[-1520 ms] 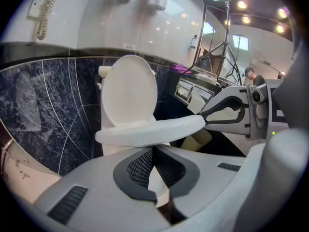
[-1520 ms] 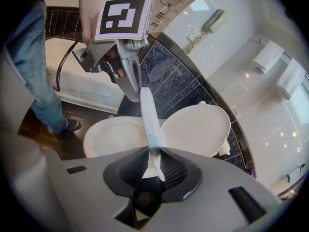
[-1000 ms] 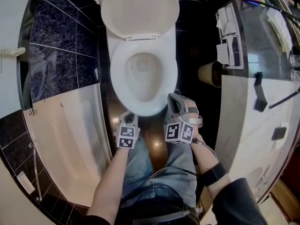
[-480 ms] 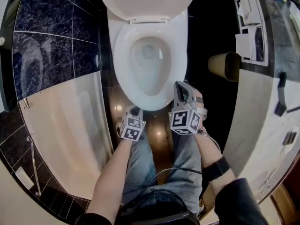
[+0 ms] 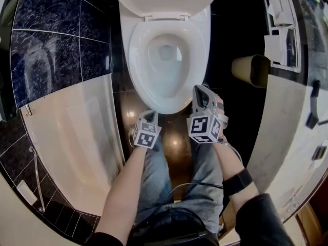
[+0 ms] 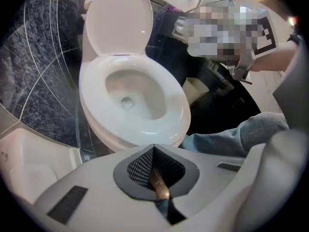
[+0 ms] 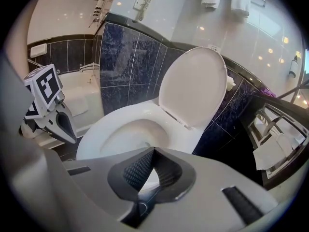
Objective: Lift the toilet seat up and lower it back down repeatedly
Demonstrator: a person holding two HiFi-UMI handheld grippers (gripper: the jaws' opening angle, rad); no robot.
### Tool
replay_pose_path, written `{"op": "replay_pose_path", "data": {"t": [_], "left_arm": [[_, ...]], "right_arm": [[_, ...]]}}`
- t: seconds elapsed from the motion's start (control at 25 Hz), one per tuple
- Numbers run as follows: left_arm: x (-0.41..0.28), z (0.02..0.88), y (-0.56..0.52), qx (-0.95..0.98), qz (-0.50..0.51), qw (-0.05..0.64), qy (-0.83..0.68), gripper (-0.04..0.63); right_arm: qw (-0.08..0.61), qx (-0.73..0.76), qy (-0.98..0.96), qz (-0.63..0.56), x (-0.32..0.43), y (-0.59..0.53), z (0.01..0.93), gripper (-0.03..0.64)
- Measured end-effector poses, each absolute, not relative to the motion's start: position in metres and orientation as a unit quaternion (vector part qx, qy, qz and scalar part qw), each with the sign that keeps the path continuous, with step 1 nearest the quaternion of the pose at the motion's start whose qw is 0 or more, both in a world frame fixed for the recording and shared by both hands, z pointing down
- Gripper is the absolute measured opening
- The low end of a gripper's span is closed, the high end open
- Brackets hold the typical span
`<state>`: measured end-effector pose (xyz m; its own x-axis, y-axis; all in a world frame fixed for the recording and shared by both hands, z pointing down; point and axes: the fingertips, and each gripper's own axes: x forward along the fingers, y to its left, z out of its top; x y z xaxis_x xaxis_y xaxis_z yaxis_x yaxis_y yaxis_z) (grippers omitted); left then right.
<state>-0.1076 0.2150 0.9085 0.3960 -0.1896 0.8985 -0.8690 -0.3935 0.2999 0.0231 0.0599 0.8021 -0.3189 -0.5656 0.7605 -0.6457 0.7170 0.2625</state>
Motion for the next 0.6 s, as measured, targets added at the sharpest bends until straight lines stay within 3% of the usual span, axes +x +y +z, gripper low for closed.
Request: {"op": "replay_pose_path", "data": {"t": [0.32, 0.6], "left_arm": [[-0.121, 0.864, 0.183, 0.738, 0.38, 0.379, -0.408, 0.0], [-0.135, 0.74, 0.137, 0.757, 0.336, 0.319, -0.462, 0.0]], "right_arm": [[0.443, 0.372, -0.814, 0.056, 0.011, 0.055, 0.78, 0.017], [0.415, 0.37, -0.828, 0.073, -0.004, 0.048, 0.69, 0.017]]}}
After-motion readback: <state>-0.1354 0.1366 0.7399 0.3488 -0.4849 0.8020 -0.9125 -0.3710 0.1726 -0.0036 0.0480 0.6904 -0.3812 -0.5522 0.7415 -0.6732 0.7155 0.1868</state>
